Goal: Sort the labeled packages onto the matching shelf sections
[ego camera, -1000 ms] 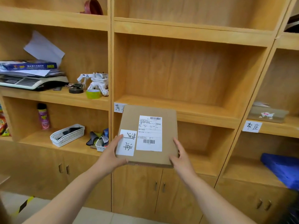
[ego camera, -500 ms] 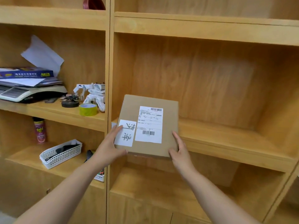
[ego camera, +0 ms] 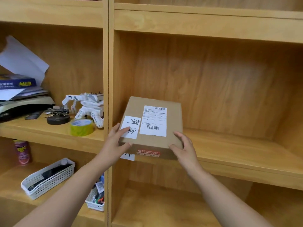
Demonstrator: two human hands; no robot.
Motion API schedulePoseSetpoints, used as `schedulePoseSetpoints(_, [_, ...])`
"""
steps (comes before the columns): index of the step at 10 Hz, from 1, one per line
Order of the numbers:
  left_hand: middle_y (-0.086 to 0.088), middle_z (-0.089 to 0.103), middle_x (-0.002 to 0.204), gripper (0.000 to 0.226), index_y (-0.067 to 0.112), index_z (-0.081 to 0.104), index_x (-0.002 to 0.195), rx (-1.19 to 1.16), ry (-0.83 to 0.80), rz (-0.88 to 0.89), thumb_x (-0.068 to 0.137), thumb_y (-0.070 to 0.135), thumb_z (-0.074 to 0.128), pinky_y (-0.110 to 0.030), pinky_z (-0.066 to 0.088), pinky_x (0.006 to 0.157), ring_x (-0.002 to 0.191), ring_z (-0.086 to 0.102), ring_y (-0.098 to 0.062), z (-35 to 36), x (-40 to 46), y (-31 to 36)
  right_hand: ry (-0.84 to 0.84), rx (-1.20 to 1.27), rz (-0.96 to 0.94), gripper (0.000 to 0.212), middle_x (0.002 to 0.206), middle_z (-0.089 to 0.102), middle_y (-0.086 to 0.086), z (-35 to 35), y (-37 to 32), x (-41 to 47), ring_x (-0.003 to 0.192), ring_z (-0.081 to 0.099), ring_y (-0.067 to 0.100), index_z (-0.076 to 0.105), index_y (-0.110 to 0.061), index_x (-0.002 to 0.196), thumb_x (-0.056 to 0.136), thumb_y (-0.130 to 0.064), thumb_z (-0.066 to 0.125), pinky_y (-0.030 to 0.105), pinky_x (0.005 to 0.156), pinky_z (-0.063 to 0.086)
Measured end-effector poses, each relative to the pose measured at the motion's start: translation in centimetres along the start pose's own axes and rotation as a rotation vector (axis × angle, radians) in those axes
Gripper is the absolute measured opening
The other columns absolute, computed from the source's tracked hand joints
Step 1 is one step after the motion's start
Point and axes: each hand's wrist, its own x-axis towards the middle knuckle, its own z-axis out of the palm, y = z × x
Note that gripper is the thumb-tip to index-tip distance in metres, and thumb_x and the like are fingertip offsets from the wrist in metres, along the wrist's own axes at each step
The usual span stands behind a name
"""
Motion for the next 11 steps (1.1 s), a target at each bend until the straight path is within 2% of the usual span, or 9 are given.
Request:
schedulePoseSetpoints(1, [0.002, 0.013, 0.156, 0.056, 0.027, 0.042, 0.135, 0.062, -0.021, 0.039, 0.085, 0.012, 0.062, -0.032, 0.032, 0.11, 0.14, 0.019, -0.016, -0.5, 1.5, -1.1, 0.031, -0.026, 0.015, 0.052, 0.134, 0.039, 0.003, 1.1, 0.0, 1.2, 0.123, 0.043, 0.012, 0.053, -0.02, 0.126, 0.079, -0.009, 0.07, 0.023, 0.106, 0.032])
schedulePoseSetpoints(2, [0.002, 0.028, 0.152, 0.053, 0.028, 0.043, 0.134, 0.327, 0.002, 0.146, 0.086, 0.016, 0.059, -0.037, 0.03, 0.112, 0.138, 0.025, -0.019, -0.9, 2.7, -2.2, 0.055, -0.087, 0.01, 0.058, 0.14, 0.039, 0.008, 2.3, 0.4, 2.2, 0.132, 0.039, 0.019, 0.053, -0.023, 0.126, 0.074, -0.007, 0.072, 0.035, 0.114, 0.029])
schedulePoseSetpoints(3, [0.001, 0.052, 0.137, 0.052, 0.023, 0.049, 0.131, 0.612, 0.066, 0.321, 0.081, 0.018, 0.063, -0.038, 0.022, 0.109, 0.135, 0.033, -0.024, -1.0, 4.0, -3.2, 0.068, -0.141, 0.005, 0.063, 0.14, 0.04, 0.01, 3.2, 0.8, 2.9, 0.131, 0.039, 0.019, 0.05, -0.022, 0.129, 0.073, 0.001, 0.067, 0.029, 0.112, 0.03])
schedulePoseSetpoints(4, [-0.002, 0.064, 0.123, 0.052, 0.018, 0.057, 0.122, 0.766, 0.103, 0.434, 0.072, 0.016, 0.071, -0.037, 0.015, 0.108, 0.131, 0.041, -0.028, -0.9, 5.1, -4.0, 0.074, -0.222, 0.002, 0.066, 0.142, 0.038, 0.01, 3.9, 1.1, 4.0, 0.132, 0.038, 0.019, 0.045, -0.022, 0.135, 0.075, -0.002, 0.065, 0.025, 0.108, 0.03])
schedulePoseSetpoints(5, [-0.007, 0.065, 0.122, 0.047, 0.013, 0.059, 0.12, 0.836, 0.136, 0.469, 0.074, 0.014, 0.068, -0.043, 0.008, 0.114, 0.133, 0.041, -0.032, -0.9, 6.2, -4.2, 0.068, -0.318, 0.0, 0.065, 0.145, 0.034, 0.007, 4.5, 1.4, 5.0, 0.131, 0.039, 0.017, 0.041, -0.023, 0.138, 0.079, -0.009, 0.065, 0.016, 0.097, 0.029])
schedulePoseSetpoints(6, [-0.009, 0.066, 0.12, 0.043, 0.01, 0.061, 0.118, 0.879, 0.16, 0.479, 0.076, 0.012, 0.064, -0.043, -0.001, 0.117, 0.135, 0.039, -0.033, -0.7, 7.0, -4.5, 0.087, -0.394, 0.001, 0.065, 0.147, 0.033, 0.004, 5.0, 1.4, 5.7, 0.129, 0.042, 0.018, 0.039, -0.025, 0.139, 0.081, -0.015, 0.065, 0.02, 0.096, 0.032])
schedulePoseSetpoints(8, [-0.017, 0.059, 0.129, 0.05, 0.006, 0.053, 0.126, 0.927, 0.166, 0.442, 0.077, 0.011, 0.061, -0.044, -0.007, 0.117, 0.139, 0.031, -0.035, -0.1, 7.5, -4.9, 0.096, -0.479, 0.017, 0.072, 0.148, 0.032, 0.002, 5.6, 1.4, 6.1, 0.127, 0.046, 0.02, 0.029, -0.028, 0.144, 0.082, -0.017, 0.063, 0.027, 0.096, 0.039])
schedulePoseSetpoints(9, [-0.019, 0.055, 0.133, 0.053, 0.005, 0.049, 0.13, 0.926, 0.182, 0.405, 0.077, 0.009, 0.057, -0.045, -0.008, 0.116, 0.14, 0.027, -0.036, 0.4, 7.1, -4.8, 0.08, -0.476, 0.029, 0.085, 0.15, 0.029, 0.001, 5.2, 1.6, 5.6, 0.131, 0.043, 0.019, 0.014, -0.03, 0.149, 0.082, -0.009, 0.061, 0.028, 0.1, 0.038])
schedulePoseSetpoints(11, [-0.018, 0.048, 0.138, 0.064, 0.007, 0.041, 0.134, 0.843, 0.227, 0.325, 0.073, 0.002, 0.059, -0.05, -0.002, 0.116, 0.141, 0.021, -0.036, 2.7, 4.4, -4.0, 0.141, -0.462, 0.125, 0.081, 0.154, 0.024, 0.005, 2.3, 3.3, 2.3, 0.136, 0.039, 0.022, 0.011, -0.017, 0.15, 0.084, -0.006, 0.057, 0.038, 0.109, 0.038])
